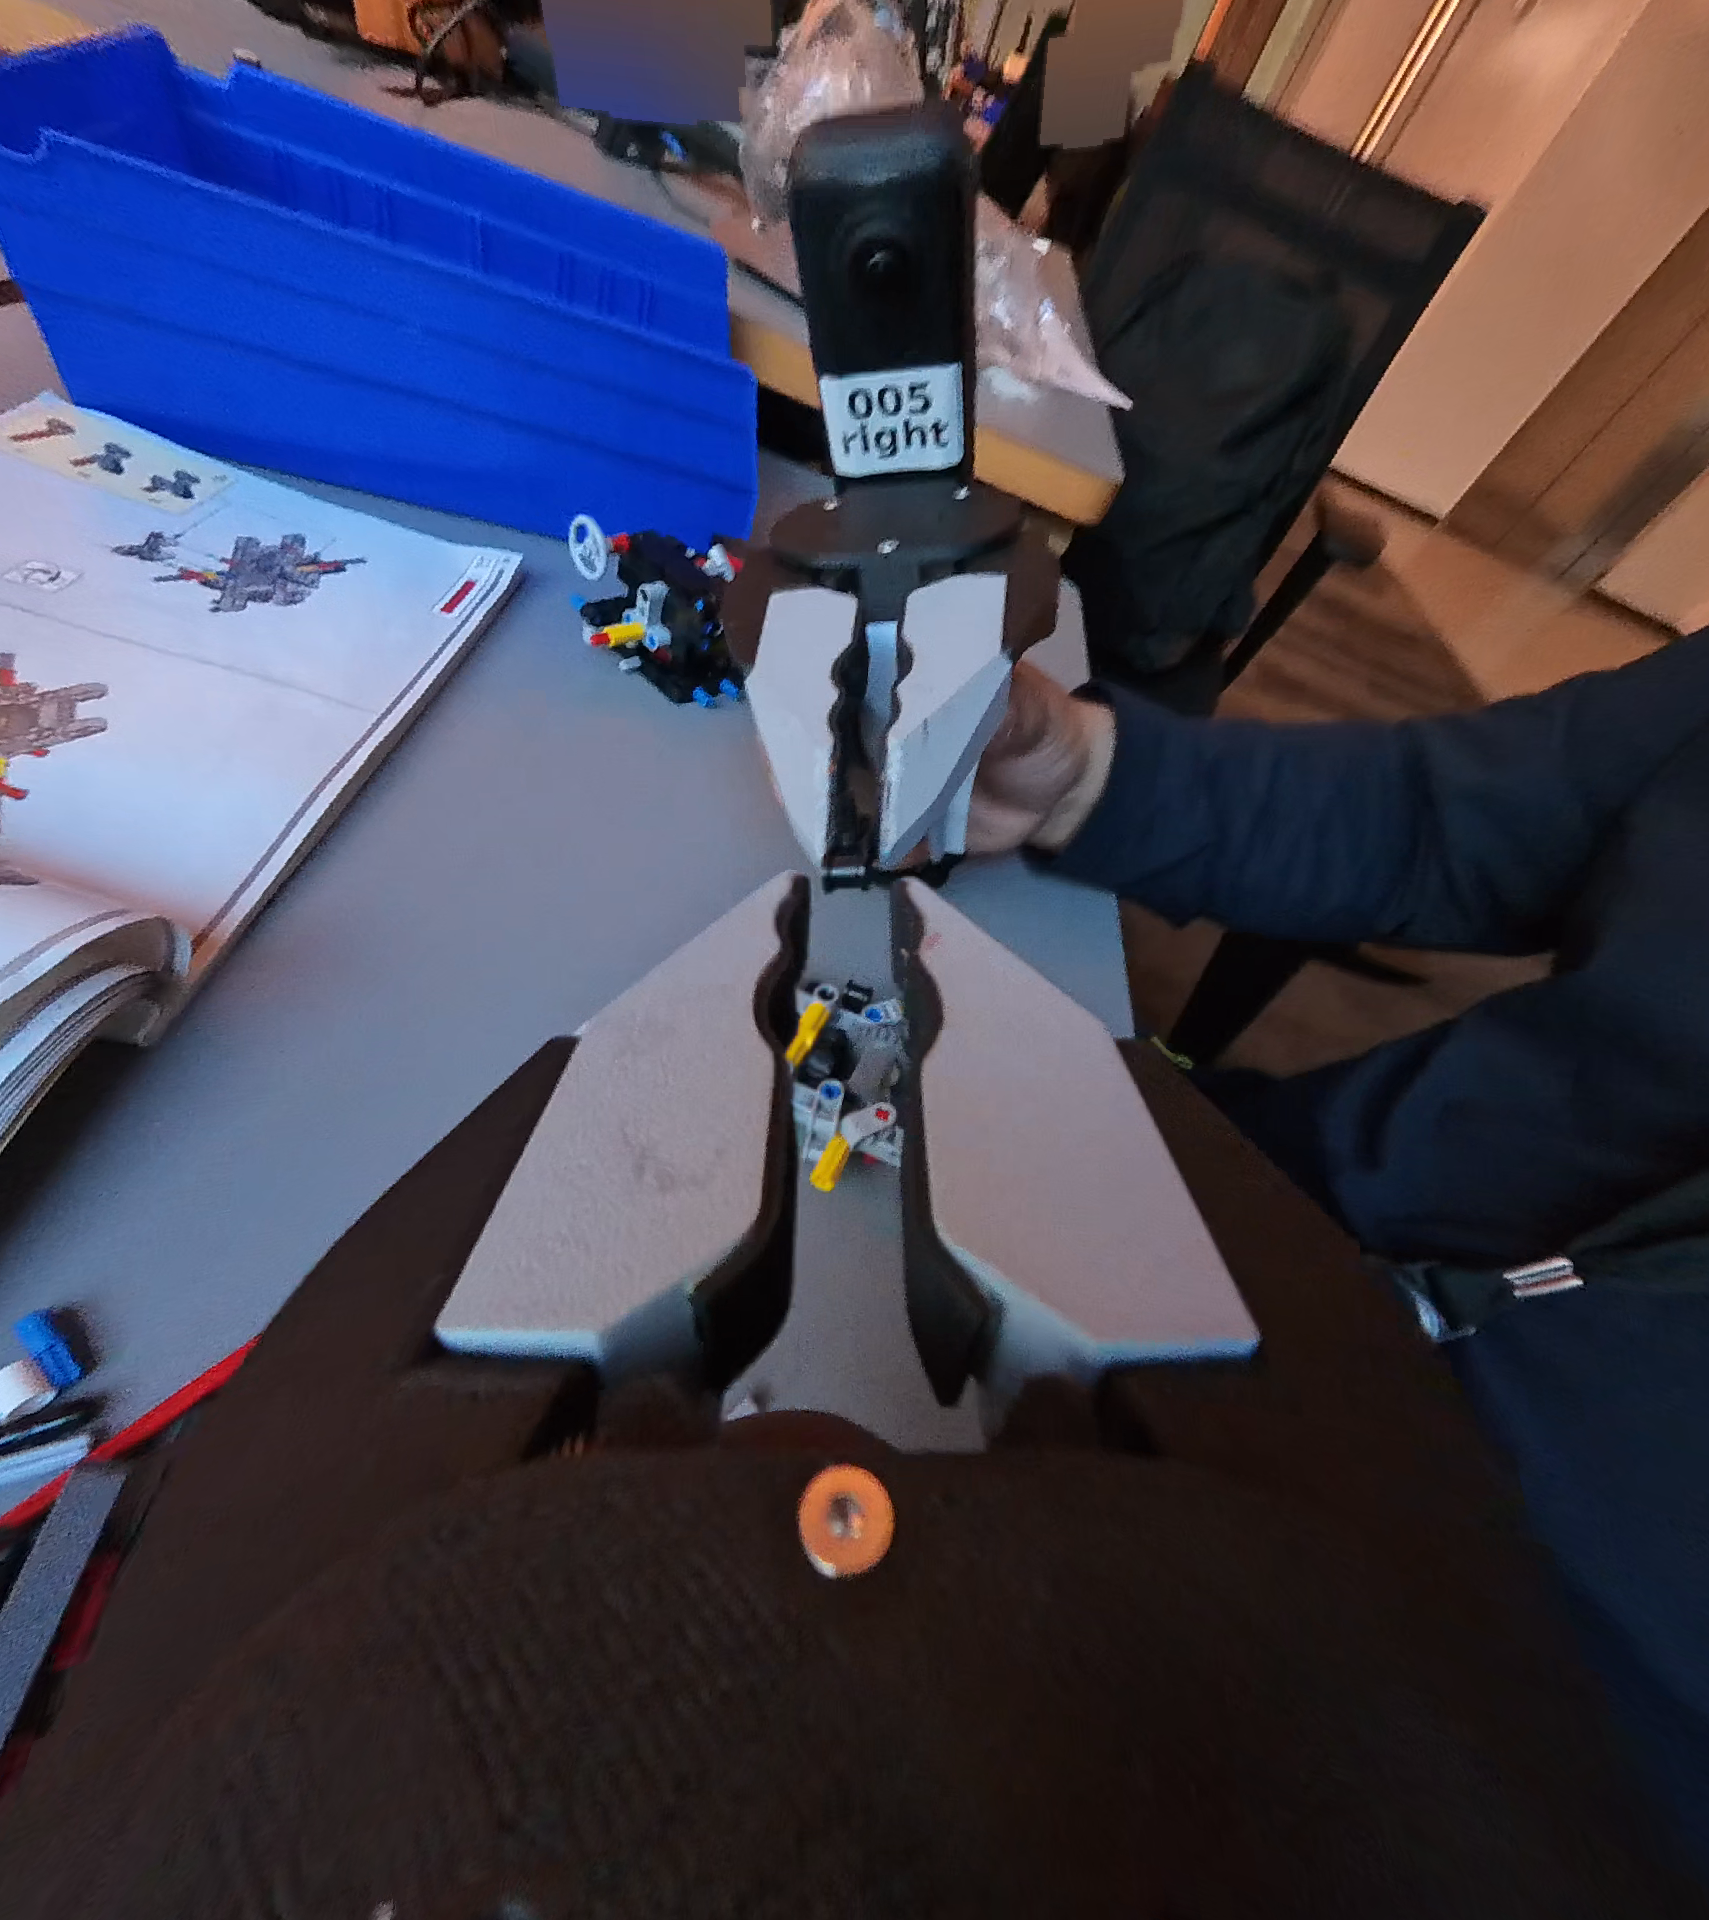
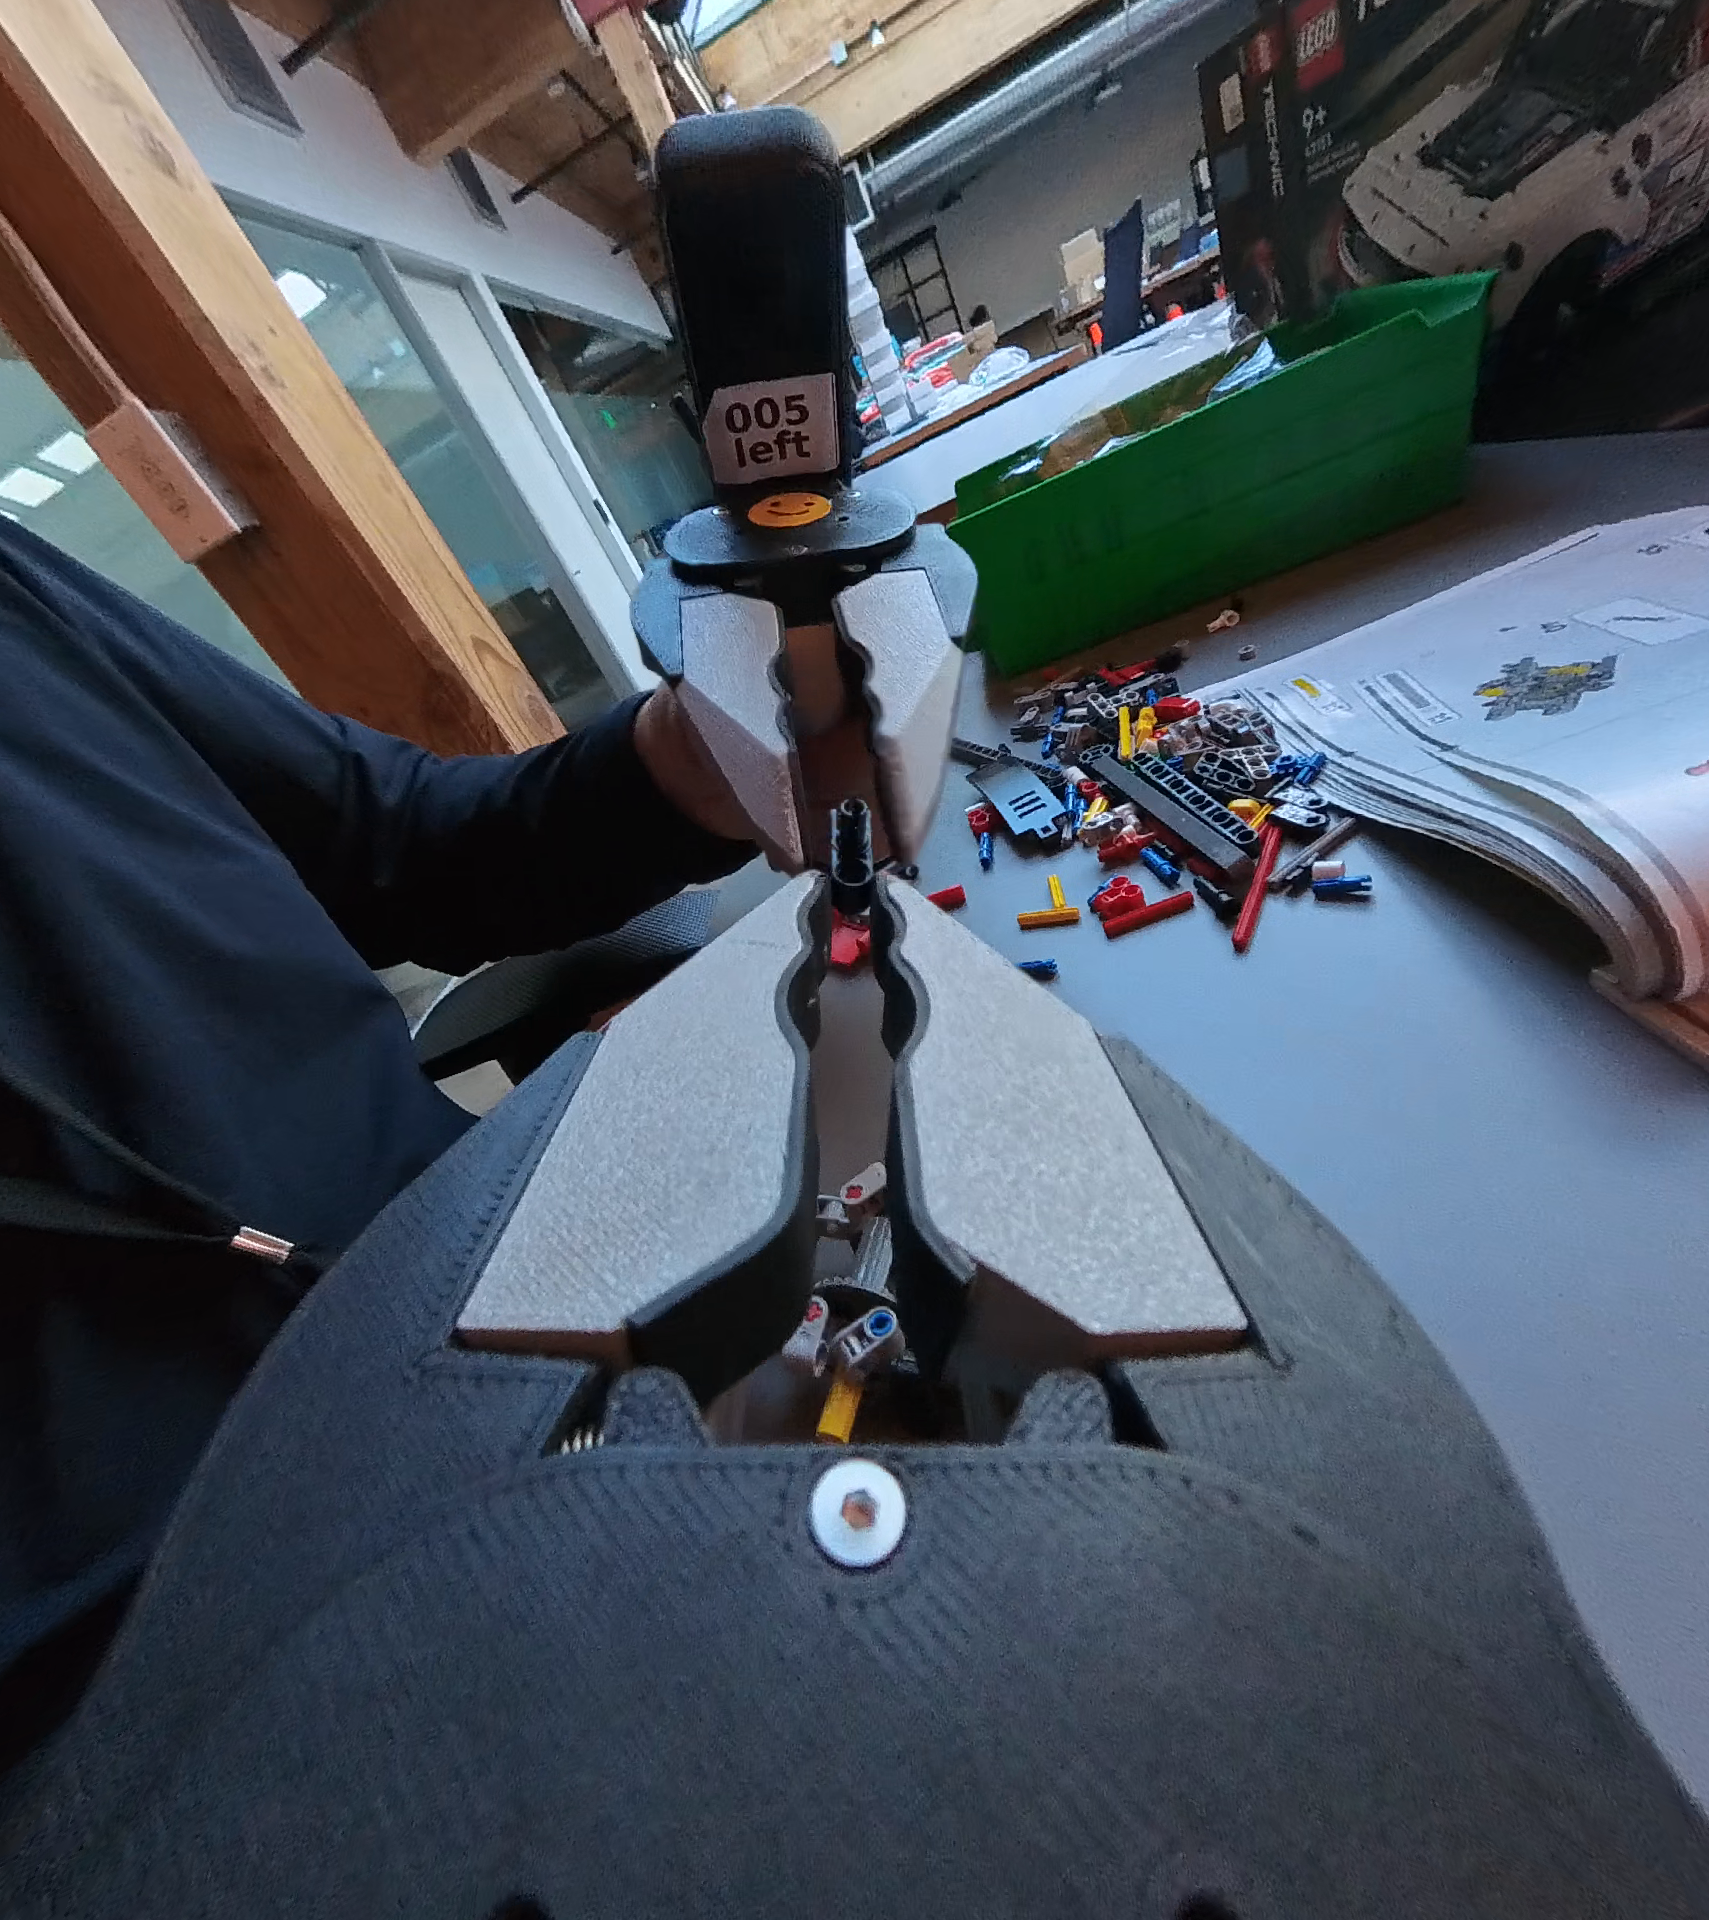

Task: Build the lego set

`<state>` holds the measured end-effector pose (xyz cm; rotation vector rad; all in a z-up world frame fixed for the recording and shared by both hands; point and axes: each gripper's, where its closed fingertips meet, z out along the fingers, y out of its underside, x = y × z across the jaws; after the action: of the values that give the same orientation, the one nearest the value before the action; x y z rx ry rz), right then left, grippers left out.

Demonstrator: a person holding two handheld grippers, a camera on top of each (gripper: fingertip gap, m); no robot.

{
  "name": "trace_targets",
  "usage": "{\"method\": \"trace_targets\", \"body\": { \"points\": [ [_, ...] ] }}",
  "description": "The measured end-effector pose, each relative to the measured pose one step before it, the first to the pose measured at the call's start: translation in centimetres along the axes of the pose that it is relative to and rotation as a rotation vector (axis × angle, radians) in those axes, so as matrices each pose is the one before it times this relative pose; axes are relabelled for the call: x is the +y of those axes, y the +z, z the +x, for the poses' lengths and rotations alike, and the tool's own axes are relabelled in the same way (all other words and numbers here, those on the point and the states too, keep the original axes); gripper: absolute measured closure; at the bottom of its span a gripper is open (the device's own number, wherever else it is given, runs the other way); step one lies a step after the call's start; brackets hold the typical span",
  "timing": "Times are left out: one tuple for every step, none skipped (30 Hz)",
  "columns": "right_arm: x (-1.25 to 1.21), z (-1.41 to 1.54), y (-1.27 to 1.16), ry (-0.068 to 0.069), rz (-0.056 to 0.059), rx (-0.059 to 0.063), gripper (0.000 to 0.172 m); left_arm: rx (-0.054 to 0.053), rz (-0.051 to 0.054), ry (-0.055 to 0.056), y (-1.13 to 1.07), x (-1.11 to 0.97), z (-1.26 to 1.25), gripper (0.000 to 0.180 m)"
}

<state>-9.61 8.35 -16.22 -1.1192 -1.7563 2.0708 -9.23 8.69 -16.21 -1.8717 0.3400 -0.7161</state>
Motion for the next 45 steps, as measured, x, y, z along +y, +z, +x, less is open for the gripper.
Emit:
{"method": "trace_targets", "body": {
  "points": [
    [0.021,0.043,-0.008,0.0041,0.0017,-0.0017,0.168,0.0084,0.0185,-0.0014,-0.035,-0.253,0.14,0.17],
    [-0.048,-0.042,0.008,-0.0013,0.0049,-0.002,0.168,-0.0002,0.0144,-0.0019,0.002,-0.203,0.025,0.171],
    [-0.068,-0.107,0.029,-0.0079,0.0036,-0.0005,0.168,0.0005,0.0074,-0.0019,0.05,-0.067,0.029,0.172],
    [-0.054,-0.098,0.062,-0.0109,0.002,0.0008,0.168,0.0034,0.0008,-0.0027,0.118,0.031,0.047,0.174],
    [0.03,-0.103,0.117,-0.008,-0.0011,-0.0004,0.168,0.007,-0.0007,-0.0058,0.142,0.054,0.09,0.174],
    [0.029,-0.056,0.053,0.0002,0.0002,-0.0024,0.168,0.0064,0.0087,-0.0106,-0.007,-0.101,0.059,0.175],
    [-0.134,-0.127,-0.027,0.0062,0.0108,-0.0082,0.168,0.0142,0.011,-0.0119,-0.012,-0.148,0.194,0.175],
    [-0.128,-0.184,0.001,0.004,0.0091,-0.0091,0.168,0.0123,0.0084,-0.0097,-0.034,-0.141,0.188,0.175],
    [-0.076,-0.128,0.029,-0.0046,0.0064,-0.0018,0.168,0.0034,-0.0008,-0.0063,-0.052,-0.056,0.094,0.175],
    [0.003,-0.029,0.062,-0.0098,0.0015,0.0057,0.168,-0.0032,-0.0059,-0.0011,-0.05,-0.029,0.011,0.175],
    [-0.055,-0.085,0.058,-0.012,0.0023,0.0043,0.168,0.0012,0.0,0.0014,-0.044,-0.127,0.129,0.175],
    [-0.25,-0.186,-0.01,-0.0146,0.0112,0.0001,0.168,0.0074,0.0121,-0.0027,-0.035,-0.314,0.246,0.175],
    [-0.426,-0.269,-0.038,-0.0177,0.0217,-0.0024,0.168,0.0163,0.0251,-0.0118,-0.038,-0.465,0.344,0.175],
    [-0.521,-0.271,-0.079,-0.0136,0.0283,-0.0036,0.168,0.0219,0.0273,-0.0214,-0.032,-0.444,0.374,0.173],
    [-0.517,-0.201,-0.102,-0.0031,0.0313,-0.0045,0.168,0.0178,0.0143,-0.0243,-0.008,-0.192,0.226,0.173],
    [-0.403,-0.109,-0.103,0.0036,0.0271,-0.0039,0.168,0.0048,0.0022,-0.0147,0.009,0.023,0.008,0.173],
    [-0.152,-0.023,-0.062,0.0023,0.0121,-0.0005,0.168,-0.0091,0.0034,0.0,0.009,0.05,-0.139,0.173],
    [-0.026,0.063,-0.051,-0.0041,0.0007,0.0079,0.168,-0.0114,0.0099,0.0067,0.018,-0.03,-0.114,0.173],
    [-0.089,0.016,-0.042,-0.0113,0.0046,0.0087,0.168,-0.0032,0.0161,0.0021,0.016,-0.139,0.026,0.172],
    [-0.072,-0.043,-0.019,-0.0088,0.0046,0.004,0.168,0.0045,0.0192,-0.002,0.043,-0.235,0.133,0.172],
    [0.061,0.002,0.024,-0.0014,-0.0026,0.003,0.168,0.0003,0.019,0.0001,0.047,-0.248,0.076,0.173],
    [0.084,-0.014,0.047,0.0005,-0.0025,0.0001,0.168,-0.0038,0.0151,0.0064,0.08,-0.197,0.02,0.174],
    [0.019,-0.033,0.037,-0.0004,0.0001,0.0006,0.168,-0.003,0.0139,0.0067,0.1,-0.172,0.027,0.175],
    [0.013,-0.032,0.041,-0.0028,0.0005,0.0017,0.167,-0.002,0.0105,0.0029,0.12,-0.094,0.041,0.175],
    [-0.024,-0.033,0.012,-0.0024,0.0024,0.001,0.167,-0.0001,0.0035,0.0,0.139,0.004,0.041,0.175],
    [0.0,-0.049,-0.005,0.0008,0.0018,-0.0016,0.167,-0.0011,0.0007,0.0015,0.096,0.043,0.039,0.175],
    [-0.033,-0.026,-0.025,0.0037,0.0032,-0.0023,0.168,-0.0043,0.0013,0.0072,0.039,-0.004,0.012,0.175],
    [-0.042,-0.049,-0.039,0.0012,0.0023,-0.0026,0.168,-0.0026,-0.005,0.0083,0.022,0.029,0.057,0.175],
    [-0.048,-0.07,-0.014,-0.0023,0.0021,-0.002,0.168,0.0001,-0.004,0.0059,-0.017,0.008,0.07,0.175],
    [-0.1,-0.068,-0.005,-0.0055,0.006,0.0003,0.167,0.0054,0.0019,-0.002,-0.019,-0.071,0.138,0.174],
    [-0.108,-0.042,-0.019,-0.005,0.0075,0.0015,0.167,0.0096,0.0013,-0.006,-0.003,-0.049,0.158,0.172],
    [-0.008,-0.044,0.017,-0.0009,0.0014,-0.0012,0.167,0.0034,-0.0026,-0.006,0.028,0.02,0.055,0.172],
    [0.042,-0.054,0.012,0.0023,-0.0016,-0.0042,0.167,-0.0028,-0.002,0.0011,0.055,0.018,-0.02,0.173],
    [0.021,-0.055,0.019,0.0016,-0.0012,-0.0033,0.168,-0.0046,-0.0005,0.0071,0.061,-0.022,-0.032,0.175],
    [-0.041,-0.003,0.005,-0.001,0.0024,0.0005,0.168,-0.0018,0.0017,0.0075,0.062,-0.072,0.013,0.175],
    [-0.077,0.003,-0.007,-0.0014,0.0046,0.0009,0.167,-0.0019,0.0024,0.0064,0.038,-0.073,0.011,0.175],
    [-0.055,-0.006,-0.015,0.0002,0.004,-0.0003,0.167,-0.0027,0.0026,0.0074,0.029,-0.045,0.016,0.175],
    [-0.009,0.011,-0.004,0.002,0.0011,-0.001,0.167,-0.0063,0.0006,0.0083,0.02,0.009,-0.028,0.175],
    [0.013,0.013,-0.006,0.0019,-0.0006,0.0007,0.167,-0.0063,0.004,0.0114,0.008,0.0,-0.008,0.175],
    [-0.009,-0.008,0.003,-0.0003,0.0017,0.0006,0.167,-0.0036,0.0076,0.009,-0.008,-0.031,0.018,0.175],
    [-0.014,-0.029,0.026,0.0004,0.0032,0.0001,0.167,-0.0041,0.0063,0.0085,-0.016,-0.02,0.002,0.175],
    [0.004,-0.021,0.021,0.0029,0.0019,-0.0008,0.167,-0.003,0.0019,0.0132,-0.022,0.01,0.015,0.175],
    [0.049,-0.008,0.023,0.0043,-0.0012,-0.0024,0.167,-0.0058,-0.0059,0.02,-0.032,0.063,-0.009,0.175],
    [0.163,0.114,0.018,0.0043,-0.0085,0.0044,0.167,-0.0194,-0.0234,0.0262,-0.036,0.214,-0.211,0.175],
    [0.336,0.235,0.013,0.0043,-0.0188,0.0096,0.168,-0.0196,-0.0429,0.0353,-0.053,0.405,-0.24,0.175]
  ]
}}
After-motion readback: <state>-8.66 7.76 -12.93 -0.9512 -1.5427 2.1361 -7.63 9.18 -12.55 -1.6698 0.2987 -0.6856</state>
